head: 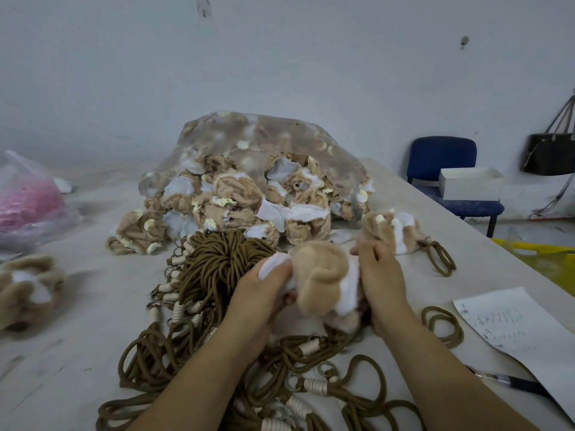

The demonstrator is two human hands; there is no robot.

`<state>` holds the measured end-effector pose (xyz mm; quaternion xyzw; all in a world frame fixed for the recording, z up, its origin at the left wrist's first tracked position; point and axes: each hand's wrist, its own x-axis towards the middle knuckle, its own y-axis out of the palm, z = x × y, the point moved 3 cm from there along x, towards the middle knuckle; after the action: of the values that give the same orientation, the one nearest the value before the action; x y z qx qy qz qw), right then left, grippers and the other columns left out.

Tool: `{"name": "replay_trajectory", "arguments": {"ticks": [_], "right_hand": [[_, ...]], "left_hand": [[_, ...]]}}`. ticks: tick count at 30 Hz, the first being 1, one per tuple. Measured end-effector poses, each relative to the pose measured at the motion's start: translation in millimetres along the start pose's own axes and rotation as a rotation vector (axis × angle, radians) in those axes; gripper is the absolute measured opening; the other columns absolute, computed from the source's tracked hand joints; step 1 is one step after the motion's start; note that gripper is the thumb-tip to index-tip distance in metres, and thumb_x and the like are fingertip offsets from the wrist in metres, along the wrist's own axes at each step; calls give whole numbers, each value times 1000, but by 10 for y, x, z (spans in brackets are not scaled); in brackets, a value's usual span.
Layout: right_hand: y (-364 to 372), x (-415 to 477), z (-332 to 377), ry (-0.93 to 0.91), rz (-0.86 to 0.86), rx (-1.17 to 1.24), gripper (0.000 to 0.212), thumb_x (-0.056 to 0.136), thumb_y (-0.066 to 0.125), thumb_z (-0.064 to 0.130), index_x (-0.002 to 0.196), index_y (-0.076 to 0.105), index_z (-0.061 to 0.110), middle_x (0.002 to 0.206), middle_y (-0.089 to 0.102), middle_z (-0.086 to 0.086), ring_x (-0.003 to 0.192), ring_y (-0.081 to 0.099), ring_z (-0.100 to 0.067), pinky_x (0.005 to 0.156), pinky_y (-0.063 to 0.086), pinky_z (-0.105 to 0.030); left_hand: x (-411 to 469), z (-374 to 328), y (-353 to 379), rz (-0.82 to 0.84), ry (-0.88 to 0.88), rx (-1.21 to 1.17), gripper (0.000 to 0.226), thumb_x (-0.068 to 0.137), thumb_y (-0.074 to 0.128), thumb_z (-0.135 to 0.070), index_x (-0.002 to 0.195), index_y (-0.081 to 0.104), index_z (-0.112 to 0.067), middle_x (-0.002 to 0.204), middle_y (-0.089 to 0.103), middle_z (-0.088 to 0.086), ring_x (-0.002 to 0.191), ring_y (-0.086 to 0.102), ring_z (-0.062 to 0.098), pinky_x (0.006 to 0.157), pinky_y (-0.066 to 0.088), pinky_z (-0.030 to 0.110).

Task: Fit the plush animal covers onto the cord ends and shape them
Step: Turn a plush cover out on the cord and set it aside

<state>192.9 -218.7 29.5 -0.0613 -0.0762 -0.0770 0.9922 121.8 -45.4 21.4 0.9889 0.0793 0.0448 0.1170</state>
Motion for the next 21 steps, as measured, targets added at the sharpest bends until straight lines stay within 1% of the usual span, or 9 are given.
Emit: {"name": "replay_trajectory", "arguments": {"ticks": [1, 3, 6, 9, 11, 13, 16, 18, 21], "right_hand": [[-41, 11, 3, -49, -104, -78, 29, 99, 42, 39, 86, 60, 21, 91, 62, -2, 79, 55, -14, 63, 40, -27], [-66, -44, 98, -227, -149, -58, 32, 97, 38, 43, 83, 58, 22, 90, 59, 1, 75, 51, -5, 62, 37, -22], [43, -210, 251, -555, 21, -90, 30, 88, 38, 52, 80, 53, 28, 84, 52, 10, 73, 50, -1, 61, 38, -10], [310, -363, 223, -687, 197, -385, 30, 83, 45, 64, 97, 52, 39, 95, 49, 19, 83, 52, 0, 64, 44, -14], [404, -360, 140, -672, 218, -475, 42, 85, 45, 65, 111, 49, 32, 106, 45, 16, 86, 49, 0, 67, 48, -23], [405, -312, 78, -600, 233, -430, 39, 89, 46, 58, 114, 49, 29, 110, 45, 11, 89, 49, 0, 71, 48, -25], [371, -244, 31, -501, 264, -325, 16, 93, 50, 43, 105, 48, 34, 106, 50, 10, 91, 50, 4, 70, 41, -15], [361, -229, 30, -471, 258, -308, 4, 94, 52, 36, 94, 49, 33, 96, 53, 9, 84, 51, 3, 65, 38, -12], [347, -226, 50, -385, 286, -172, 10, 93, 51, 38, 85, 52, 32, 82, 57, 6, 68, 51, 1, 56, 39, -11]], "left_hand": [[2, -13, -16, -14, -6, -70, 19, 94, 57, -22, 86, 74, -17, 81, 70, 7, 71, 64, 15, 57, 51, 24], [6, -30, -39, -51, -21, -154, 23, 95, 56, -20, 82, 76, -17, 81, 71, 7, 69, 66, 15, 56, 53, 23], [20, -19, -47, -103, -2, -171, 23, 96, 56, -17, 82, 75, -13, 76, 68, 10, 62, 62, 15, 54, 51, 23], [7, -32, -50, -152, 50, -84, 18, 95, 58, -22, 100, 71, -11, 85, 72, 8, 68, 67, 16, 57, 51, 23], [-16, -31, -36, -146, 65, 29, 22, 92, 61, -33, 106, 70, -19, 92, 74, 4, 77, 69, 13, 60, 50, 23], [-26, -17, -14, -129, 75, 109, 23, 93, 59, -38, 107, 71, -25, 96, 72, 1, 78, 66, 8, 63, 49, 22], [-43, -2, 31, -67, 86, 138, 27, 100, 47, -35, 112, 69, -24, 97, 68, -1, 78, 65, 1, 62, 49, 14], [-58, -25, 45, -22, 154, 220, 25, 102, 44, -33, 110, 68, -31, 100, 65, -7, 84, 63, 0, 66, 49, 13], [-66, -90, 35, -25, 322, 457, 24, 102, 45, -34, 93, 66, -43, 99, 55, -15, 88, 58, -3, 71, 49, 17]]}}
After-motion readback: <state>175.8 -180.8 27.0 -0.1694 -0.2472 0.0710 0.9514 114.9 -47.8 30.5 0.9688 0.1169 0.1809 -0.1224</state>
